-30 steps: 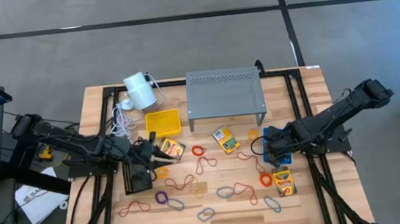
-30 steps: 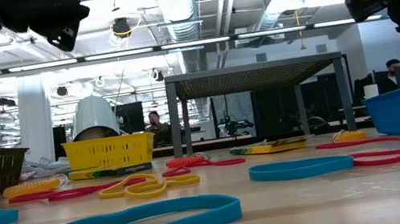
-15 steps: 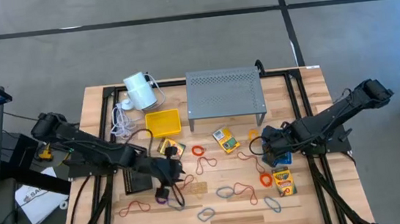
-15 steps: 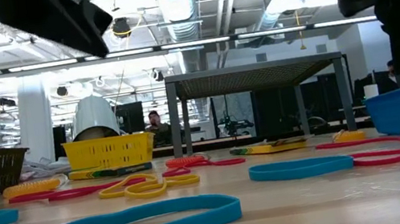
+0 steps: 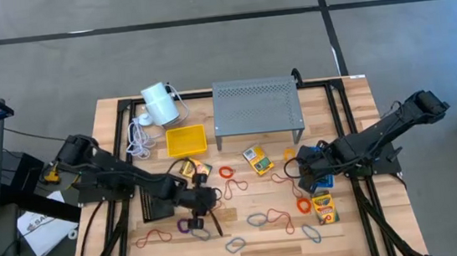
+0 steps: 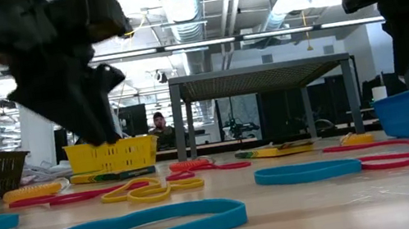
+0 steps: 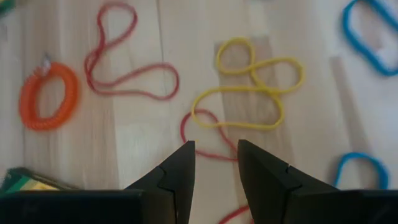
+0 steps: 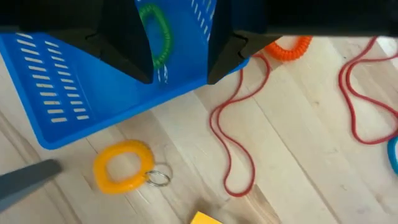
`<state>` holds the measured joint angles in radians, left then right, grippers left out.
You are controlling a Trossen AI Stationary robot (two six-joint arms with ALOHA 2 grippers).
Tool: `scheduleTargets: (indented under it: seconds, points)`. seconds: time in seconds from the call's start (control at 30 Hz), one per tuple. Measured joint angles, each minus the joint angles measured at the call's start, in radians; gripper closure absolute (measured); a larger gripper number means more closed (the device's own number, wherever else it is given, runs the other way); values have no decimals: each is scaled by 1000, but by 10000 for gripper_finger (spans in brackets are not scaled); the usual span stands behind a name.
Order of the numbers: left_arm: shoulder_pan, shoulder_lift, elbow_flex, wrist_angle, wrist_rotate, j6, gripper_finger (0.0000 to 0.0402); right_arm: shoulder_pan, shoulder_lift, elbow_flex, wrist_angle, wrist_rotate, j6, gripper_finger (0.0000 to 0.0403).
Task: Pick & Place Office Desk Supplies
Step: Put the red rubber band into the black bin
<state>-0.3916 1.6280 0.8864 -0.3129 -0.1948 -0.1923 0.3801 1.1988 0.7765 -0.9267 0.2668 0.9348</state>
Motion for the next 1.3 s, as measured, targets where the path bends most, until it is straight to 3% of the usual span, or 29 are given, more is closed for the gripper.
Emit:
scheduleTargets:
  seconds: [0.5,0.73,0.93,1.3]
  points:
    - [-5,68,50,-10,97,-34,285,0,0,0,0,0,-4,256]
    - [-5,68,56,-32,165,-132,281,0,0,0,0,0,-4,256]
    - [9,75,58,-43,131,-234,269,0,0,0,22,4,-23,256]
    - [13,122,58,-55,123,-286,268,41,0,0,41,9,-28,256]
